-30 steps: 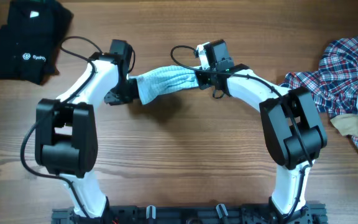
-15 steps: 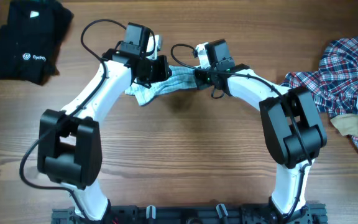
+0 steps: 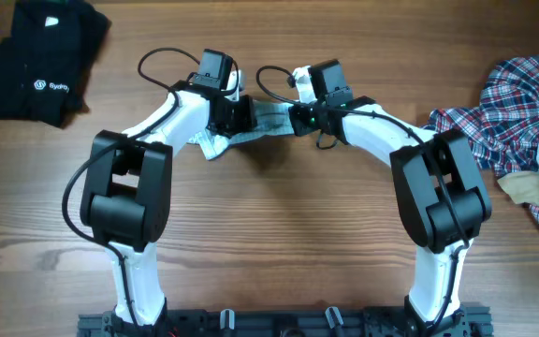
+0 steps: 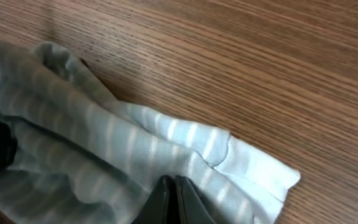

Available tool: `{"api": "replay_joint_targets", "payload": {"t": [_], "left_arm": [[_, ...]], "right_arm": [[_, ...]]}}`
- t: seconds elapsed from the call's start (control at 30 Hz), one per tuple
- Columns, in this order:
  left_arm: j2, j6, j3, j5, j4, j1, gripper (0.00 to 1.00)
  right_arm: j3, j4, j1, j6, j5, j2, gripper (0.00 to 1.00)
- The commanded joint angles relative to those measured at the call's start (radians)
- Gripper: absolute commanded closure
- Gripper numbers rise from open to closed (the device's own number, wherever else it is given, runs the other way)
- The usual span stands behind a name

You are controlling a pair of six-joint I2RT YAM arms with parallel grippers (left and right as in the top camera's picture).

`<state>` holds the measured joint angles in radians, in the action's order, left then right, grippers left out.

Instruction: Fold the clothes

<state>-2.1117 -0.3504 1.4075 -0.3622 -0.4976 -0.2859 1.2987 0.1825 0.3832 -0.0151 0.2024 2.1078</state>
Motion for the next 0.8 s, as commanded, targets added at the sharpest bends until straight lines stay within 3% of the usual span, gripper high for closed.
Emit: {"api": "replay_joint_targets", "payload": {"t": [0.0, 0.37, 0.77], "left_arm": [[-0.017, -0.005, 0.006, 0.138, -0.041, 0.021, 0.8], [-0.017, 0.006, 0.005, 0.417, -0.23, 0.135, 0.8], [0.018, 0.006, 0.006, 0.54, -0.261, 0.183, 0.83]], "right_arm": [[-0.02, 0.031, 0.009, -0.014, 0.031, 0.052, 0.96], [-0.02, 0.066, -0.008, -0.04, -0.058, 0.052, 0.96], [-0.02, 0.1, -0.045, -0.064, -0.145, 0.052, 0.96]]}}
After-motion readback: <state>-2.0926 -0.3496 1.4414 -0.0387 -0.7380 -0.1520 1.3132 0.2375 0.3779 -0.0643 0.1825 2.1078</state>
